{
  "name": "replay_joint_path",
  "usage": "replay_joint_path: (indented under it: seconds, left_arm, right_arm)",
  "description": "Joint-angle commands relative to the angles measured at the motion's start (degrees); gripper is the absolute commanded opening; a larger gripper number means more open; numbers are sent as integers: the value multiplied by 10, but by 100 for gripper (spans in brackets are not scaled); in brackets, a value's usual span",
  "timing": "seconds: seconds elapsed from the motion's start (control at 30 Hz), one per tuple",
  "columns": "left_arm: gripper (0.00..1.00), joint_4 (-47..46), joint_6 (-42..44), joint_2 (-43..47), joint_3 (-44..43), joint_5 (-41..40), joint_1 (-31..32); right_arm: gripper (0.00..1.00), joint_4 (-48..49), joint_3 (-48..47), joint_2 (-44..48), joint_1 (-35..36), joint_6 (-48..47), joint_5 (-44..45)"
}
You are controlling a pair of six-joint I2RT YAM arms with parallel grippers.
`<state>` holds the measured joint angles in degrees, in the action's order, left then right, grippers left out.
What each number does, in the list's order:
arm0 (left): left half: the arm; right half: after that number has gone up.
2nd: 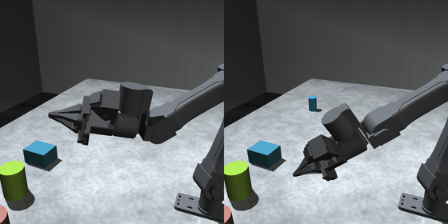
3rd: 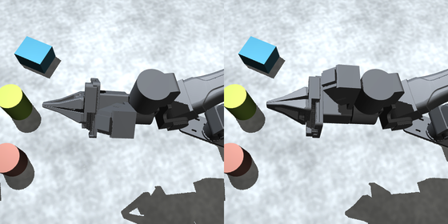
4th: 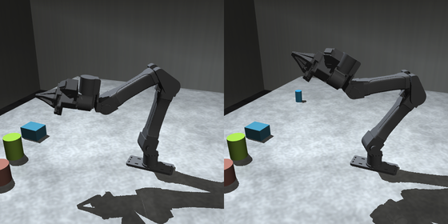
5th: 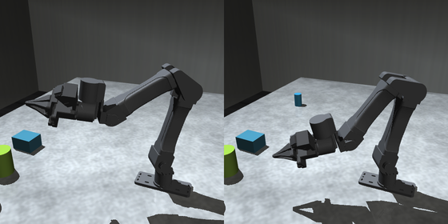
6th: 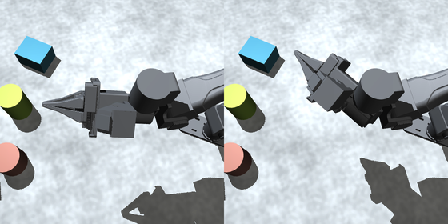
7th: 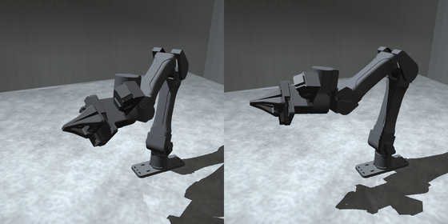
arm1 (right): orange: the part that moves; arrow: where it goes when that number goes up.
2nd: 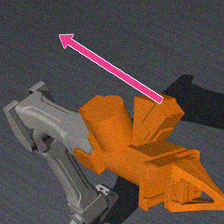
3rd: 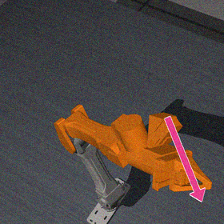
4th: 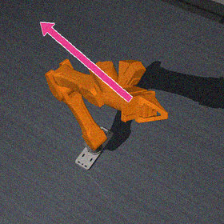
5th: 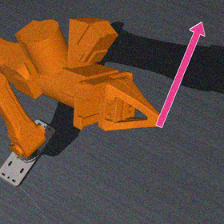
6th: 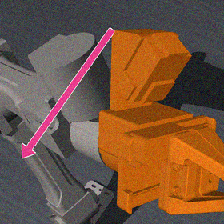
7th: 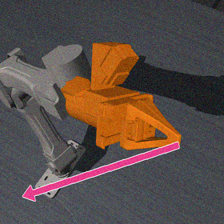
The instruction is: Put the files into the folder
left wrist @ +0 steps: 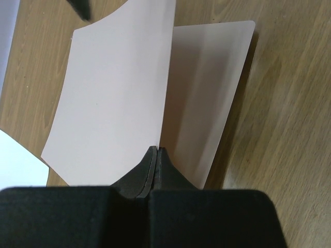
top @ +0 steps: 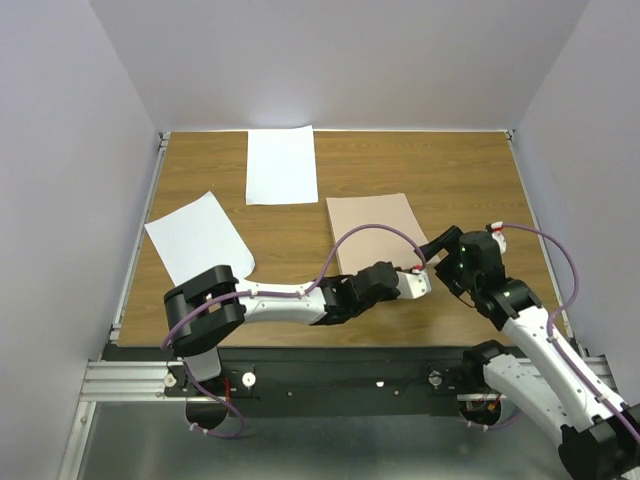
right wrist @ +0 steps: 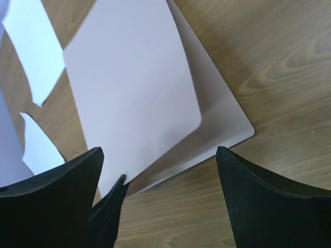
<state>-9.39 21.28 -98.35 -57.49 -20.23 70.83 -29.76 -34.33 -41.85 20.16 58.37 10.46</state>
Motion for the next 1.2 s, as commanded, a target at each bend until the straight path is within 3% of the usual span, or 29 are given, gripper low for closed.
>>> replay_joint_path:
  seconds: [0.0, 0.13, 0.27, 0.3, 0.37, 0.5, 0.6, 0.63, 0.7, 0.73, 0.77, 0.97, 1.17]
  left_arm:
    - [0, -9, -29, 11, -14, 3, -4]
    - [0, -8, -35, 11, -17, 11, -4]
    - [0, -7, -34, 9, -15, 22, -3]
    - [0, -7, -36, 10, -14, 22, -3]
    - [0, -8, -37, 10, -15, 21, -3]
    - [0, -8, -41, 11, -20, 21, -4]
    - [3, -6, -55, 17, -28, 21, -3]
    - [29, -5, -56, 19, -31, 19, -3]
    - [58, -5, -57, 25, -48, 11, -3]
    - [84, -3, -56, 25, -57, -1, -3]
    - [91, 0, -56, 25, -68, -9, -4]
    - [91, 54, -102, 14, -211, 50, -53]
    - [92, 190, -238, -58, -517, -3, -127]
  right_arm:
    - [96, 93, 38, -45, -2, 7, -24]
    - [88, 137, 31, -103, -2, 3, 2]
    - [70, 203, 38, -140, -1, 17, 8]
    - [58, 217, 39, -150, -1, 26, 15]
    - [46, 227, 38, -160, -1, 28, 20]
    - [1, 237, 37, -166, -2, 23, 30]
    - [1, 238, 37, -159, -2, 3, 41]
    - [1, 238, 37, -156, -2, -3, 46]
    - [1, 238, 30, -151, -1, -26, 59]
    - [1, 238, 23, -150, -2, -40, 62]
    - [1, 237, 18, -149, -1, -54, 67]
    - [1, 219, -49, -162, -2, -207, 73]
    - [1, 200, -105, -140, -1, -367, 12]
